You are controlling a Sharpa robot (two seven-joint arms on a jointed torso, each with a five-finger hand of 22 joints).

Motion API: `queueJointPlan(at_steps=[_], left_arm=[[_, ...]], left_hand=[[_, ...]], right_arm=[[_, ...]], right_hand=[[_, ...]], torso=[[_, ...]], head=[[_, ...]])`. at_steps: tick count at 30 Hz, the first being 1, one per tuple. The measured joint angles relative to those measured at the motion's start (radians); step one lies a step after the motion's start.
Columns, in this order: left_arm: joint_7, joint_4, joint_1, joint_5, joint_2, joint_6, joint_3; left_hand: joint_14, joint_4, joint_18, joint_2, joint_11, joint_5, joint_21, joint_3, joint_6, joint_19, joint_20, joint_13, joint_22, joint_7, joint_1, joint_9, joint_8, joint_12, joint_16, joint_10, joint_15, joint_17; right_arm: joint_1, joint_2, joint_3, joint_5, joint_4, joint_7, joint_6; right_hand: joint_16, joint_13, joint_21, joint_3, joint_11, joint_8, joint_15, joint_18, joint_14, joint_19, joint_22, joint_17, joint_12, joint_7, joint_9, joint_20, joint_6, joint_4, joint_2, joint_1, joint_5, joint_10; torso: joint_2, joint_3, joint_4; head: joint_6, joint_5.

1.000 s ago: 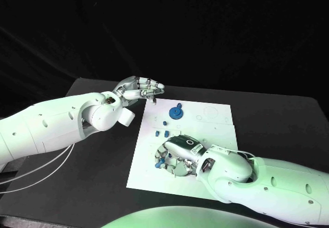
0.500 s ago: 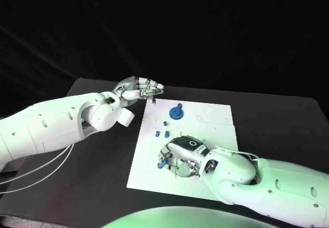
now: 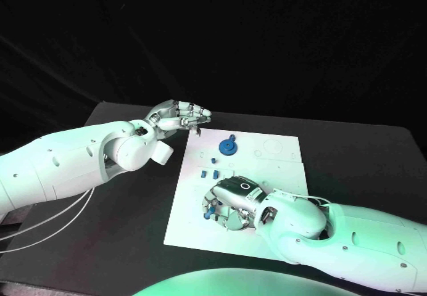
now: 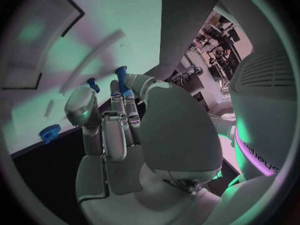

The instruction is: Assemble the parts on the task board

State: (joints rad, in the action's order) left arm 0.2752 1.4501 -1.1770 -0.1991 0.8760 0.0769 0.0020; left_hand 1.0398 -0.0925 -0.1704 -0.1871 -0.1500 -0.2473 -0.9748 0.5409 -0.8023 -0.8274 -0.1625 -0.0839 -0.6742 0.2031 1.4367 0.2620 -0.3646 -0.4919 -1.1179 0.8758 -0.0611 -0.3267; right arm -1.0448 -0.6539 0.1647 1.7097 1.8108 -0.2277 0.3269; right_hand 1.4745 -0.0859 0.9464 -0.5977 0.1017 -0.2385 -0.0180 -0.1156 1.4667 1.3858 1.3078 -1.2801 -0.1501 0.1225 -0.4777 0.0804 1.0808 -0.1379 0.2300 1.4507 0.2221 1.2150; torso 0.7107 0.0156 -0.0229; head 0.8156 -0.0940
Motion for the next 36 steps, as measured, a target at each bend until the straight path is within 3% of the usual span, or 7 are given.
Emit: queueJointPlan(at_steps=[5, 15, 21, 26, 29, 33, 36], left_arm=[[-0.002, 0.005, 0.000, 0.000, 0.000, 0.000, 0.000], [-0.007, 0.010, 0.000, 0.000, 0.001, -0.001, 0.000], [-0.008, 0.008, 0.000, 0.000, 0.002, -0.001, 0.000], [-0.009, 0.008, 0.000, 0.000, 0.003, -0.001, 0.000], [-0.009, 0.009, 0.000, 0.000, 0.005, -0.001, 0.000], [-0.010, 0.009, 0.000, 0.000, 0.006, -0.001, 0.000], [-0.010, 0.007, 0.000, 0.000, 0.007, -0.001, 0.000]], left_hand=[[0.000, 0.000, 0.000, 0.000, -0.004, 0.000, 0.004, 0.000, 0.000, 0.000, 0.000, 0.000, 0.000, 0.000, 0.000, 0.000, 0.000, 0.000, 0.000, -0.004, 0.000, 0.000], [0.000, 0.000, 0.000, 0.000, -0.004, 0.000, 0.004, 0.000, 0.000, 0.000, 0.000, 0.000, 0.000, 0.000, 0.000, 0.000, 0.000, 0.000, 0.000, -0.004, 0.000, 0.000], [0.000, 0.000, 0.000, 0.000, -0.004, 0.000, 0.004, 0.000, 0.000, 0.000, 0.000, 0.000, 0.001, 0.000, 0.000, 0.000, -0.004, 0.000, 0.000, -0.004, 0.000, 0.000], [0.000, 0.000, 0.000, 0.000, -0.004, 0.000, 0.004, 0.000, 0.000, 0.000, 0.000, 0.001, 0.001, 0.000, 0.000, 0.000, -0.004, 0.000, 0.000, -0.004, 0.000, 0.000], [-0.002, 0.000, 0.000, 0.000, -0.003, 0.000, 0.004, 0.000, 0.000, 0.000, 0.000, 0.001, 0.001, 0.000, 0.000, 0.000, -0.004, 0.000, 0.000, -0.004, -0.002, 0.001], [-0.004, 0.000, 0.000, 0.000, 0.000, 0.000, 0.004, 0.000, 0.000, 0.000, 0.000, 0.001, 0.001, 0.000, 0.000, 0.000, -0.004, 0.000, 0.000, -0.007, -0.004, 0.001], [-0.004, 0.000, 0.000, 0.000, 0.000, 0.000, 0.004, 0.000, 0.000, 0.000, 0.000, 0.001, 0.001, 0.000, 0.000, 0.000, -0.004, 0.000, 0.000, -0.007, -0.004, 0.001]], right_arm=[[0.000, 0.011, 0.000, 0.009, -0.004, -0.010, -0.012], [0.001, 0.018, 0.002, 0.015, -0.010, -0.027, -0.019], [0.004, 0.015, 0.005, 0.015, -0.010, -0.034, -0.020], [0.004, 0.002, 0.005, 0.015, -0.004, -0.038, -0.004], [0.003, -0.011, 0.005, 0.015, 0.006, -0.038, 0.015], [-0.006, -0.042, 0.004, 0.014, 0.031, -0.038, 0.047], [-0.025, -0.083, 0.002, 0.011, 0.062, -0.035, 0.075]], right_hand=[[0.000, -0.002, 0.000, 0.006, -0.007, 0.001, 0.000, 0.000, 0.000, -0.002, 0.000, -0.002, 0.008, 0.009, -0.001, 0.002, -0.014, 0.006, 0.010, -0.020, 0.001, 0.010], [0.000, -0.009, -0.008, 0.014, -0.033, 0.054, 0.007, 0.000, 0.000, -0.004, 0.000, -0.007, 0.016, 0.019, 0.021, 0.004, -0.086, 0.003, 0.025, -0.062, 0.001, 0.038], [0.000, -0.006, -0.035, 0.025, -0.030, 0.098, 0.007, 0.000, 0.000, -0.009, 0.000, -0.001, 0.025, 0.022, 0.039, 0.009, -0.150, 0.005, 0.045, -0.082, 0.002, 0.026], [0.000, -0.006, -0.063, 0.088, -0.028, 0.136, 0.007, 0.000, 0.000, -0.011, 0.000, 0.011, 0.041, 0.028, 0.060, 0.011, -0.206, 0.006, 0.056, -0.093, 0.002, -0.004], [-0.004, -0.001, -0.087, 0.162, -0.023, 0.151, 0.013, 0.000, -0.002, -0.015, 0.000, 0.021, 0.056, 0.024, 0.073, 0.015, -0.227, 0.000, 0.057, -0.093, 0.002, -0.040], [-0.015, 0.008, -0.137, 0.297, -0.013, 0.158, 0.020, 0.000, -0.002, -0.022, 0.000, 0.047, 0.046, 0.027, 0.089, 0.022, -0.230, -0.030, 0.020, -0.055, 0.002, -0.097], [-0.019, 0.009, -0.147, 0.347, -0.012, 0.158, 0.020, 0.000, -0.002, -0.022, -0.002, 0.052, 0.031, 0.031, 0.094, 0.022, -0.225, -0.054, 0.012, -0.029, 0.002, -0.109]], torso=[[0.000, 0.0001, -0.0010], [-0.001, 0.0002, -0.0006], [-0.001, -0.0010, -0.0004], [0.000, -0.0016, 0.0000], [0.000, -0.0015, 0.0000], [0.000, -0.0020, 0.0000], [0.000, -0.0019, 0.0000]], head=[[0.002, 0.002], [0.002, 0.012], [0.002, 0.014], [0.000, 0.014], [0.000, 0.015], [-0.001, 0.017], [-0.003, 0.019]])
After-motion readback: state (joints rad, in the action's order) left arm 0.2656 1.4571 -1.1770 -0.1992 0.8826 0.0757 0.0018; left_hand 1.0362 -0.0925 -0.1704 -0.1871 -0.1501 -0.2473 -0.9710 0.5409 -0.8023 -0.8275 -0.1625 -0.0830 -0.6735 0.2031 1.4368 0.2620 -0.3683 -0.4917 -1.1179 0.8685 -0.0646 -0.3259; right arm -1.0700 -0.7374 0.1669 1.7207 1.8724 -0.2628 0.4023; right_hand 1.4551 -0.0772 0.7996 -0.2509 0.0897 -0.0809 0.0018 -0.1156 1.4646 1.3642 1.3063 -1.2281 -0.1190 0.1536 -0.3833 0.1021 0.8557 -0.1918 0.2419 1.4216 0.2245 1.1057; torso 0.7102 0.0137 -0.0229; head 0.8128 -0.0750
